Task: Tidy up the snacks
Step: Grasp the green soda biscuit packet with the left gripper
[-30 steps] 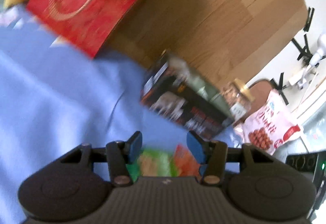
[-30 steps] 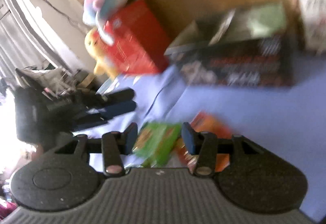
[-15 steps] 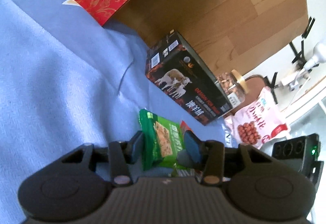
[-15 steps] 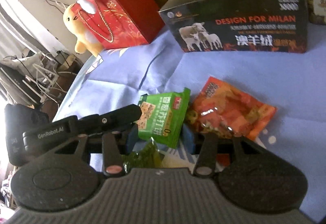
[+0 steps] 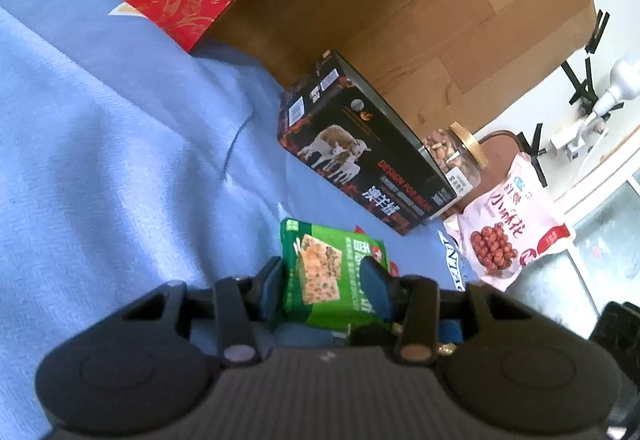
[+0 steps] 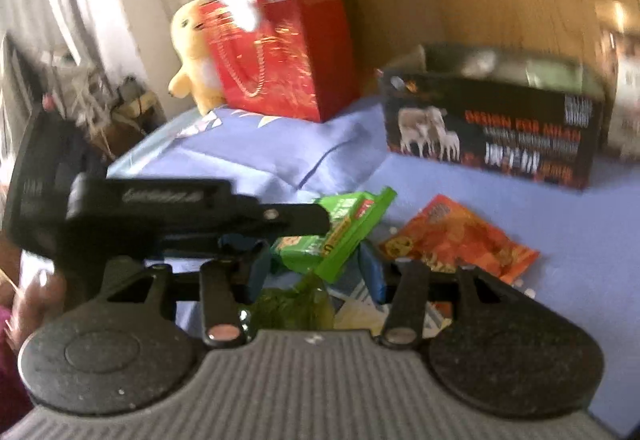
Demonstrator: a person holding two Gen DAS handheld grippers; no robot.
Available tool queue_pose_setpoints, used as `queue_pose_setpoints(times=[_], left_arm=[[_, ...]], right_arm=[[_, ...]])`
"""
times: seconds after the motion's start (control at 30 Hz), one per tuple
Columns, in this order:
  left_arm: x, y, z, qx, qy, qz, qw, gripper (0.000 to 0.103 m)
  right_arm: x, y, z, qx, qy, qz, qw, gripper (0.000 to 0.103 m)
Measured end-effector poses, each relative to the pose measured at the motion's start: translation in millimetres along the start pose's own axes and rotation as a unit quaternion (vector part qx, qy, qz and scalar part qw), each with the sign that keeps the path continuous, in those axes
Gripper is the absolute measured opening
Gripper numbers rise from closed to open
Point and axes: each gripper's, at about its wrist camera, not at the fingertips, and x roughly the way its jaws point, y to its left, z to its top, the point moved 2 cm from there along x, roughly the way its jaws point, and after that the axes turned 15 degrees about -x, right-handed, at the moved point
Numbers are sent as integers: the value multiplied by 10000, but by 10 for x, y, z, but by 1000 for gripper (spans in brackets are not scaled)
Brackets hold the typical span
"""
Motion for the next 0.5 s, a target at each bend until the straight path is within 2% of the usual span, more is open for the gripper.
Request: queue_pose_setpoints(times=[0.1, 0.3, 0.5], left_arm=[[1, 13, 9, -17, 21, -13, 10000, 42], [-2, 5, -1, 39, 28, 15, 10000, 43], [-1, -19, -26, 125, 22, 64, 9999, 44]], right_arm=[[60, 43, -41, -367, 67, -167, 9992, 57], [140, -78, -154, -61, 142, -216, 9996, 61], [130, -36, -205, -38, -11, -243, 9997, 63]])
